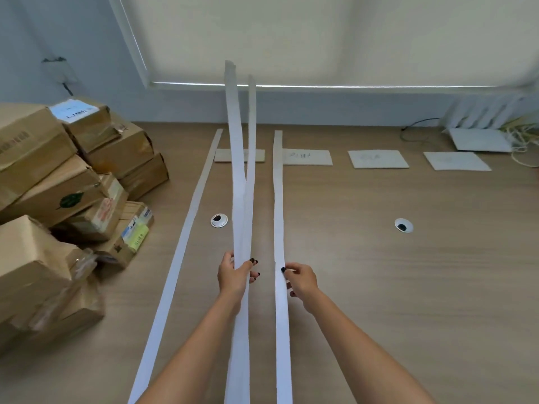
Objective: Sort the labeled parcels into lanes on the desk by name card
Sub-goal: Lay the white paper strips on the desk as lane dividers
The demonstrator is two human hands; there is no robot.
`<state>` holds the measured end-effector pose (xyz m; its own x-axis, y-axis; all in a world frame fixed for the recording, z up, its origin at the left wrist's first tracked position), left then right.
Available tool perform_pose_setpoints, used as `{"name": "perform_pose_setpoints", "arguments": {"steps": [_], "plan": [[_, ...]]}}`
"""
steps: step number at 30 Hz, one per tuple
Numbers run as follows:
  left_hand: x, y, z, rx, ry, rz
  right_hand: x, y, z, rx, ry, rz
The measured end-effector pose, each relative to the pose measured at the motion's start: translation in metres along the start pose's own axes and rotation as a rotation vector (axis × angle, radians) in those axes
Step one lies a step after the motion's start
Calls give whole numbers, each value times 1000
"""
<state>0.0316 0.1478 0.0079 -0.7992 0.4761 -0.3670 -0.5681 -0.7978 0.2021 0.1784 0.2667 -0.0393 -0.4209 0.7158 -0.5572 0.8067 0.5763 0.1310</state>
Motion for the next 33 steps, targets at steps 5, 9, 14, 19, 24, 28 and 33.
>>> {"name": "perform_pose_setpoints", "arguments": {"steps": [5,9,14,19,24,28,33], "plan": [[1,-11,0,47,3,3,13,-3,4,1,-20,-33],[10,-14,4,76,4,-26,24,-7,3,-17,-32,-35],[22,-16,5,92,14,-31,44,-11,-4,-72,-5,-32],[32,-19,4,100,16,-50,58,-18,-5,-127,2,-16],[41,-21,3,107,14,-58,68,-15,-1,-152,-11,6],[43,-26,3,113,12,-76,67,-7,7,-179,-67,17],[38,-34,3,87,20,-100,57,2,12,-260,-100,30]]}}
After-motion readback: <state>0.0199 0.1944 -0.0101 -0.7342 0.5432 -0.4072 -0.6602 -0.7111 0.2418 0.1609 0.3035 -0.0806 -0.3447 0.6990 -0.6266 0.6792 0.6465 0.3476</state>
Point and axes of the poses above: each hand's wrist, its own x-axis towards the middle knuckle, its own y-axis out of the back of the hand, z = x × y, the point moved 9 cm from there along x, towards the middle knuckle, and after that the axes turned 4 degrees about x, right-handed, at the moved point
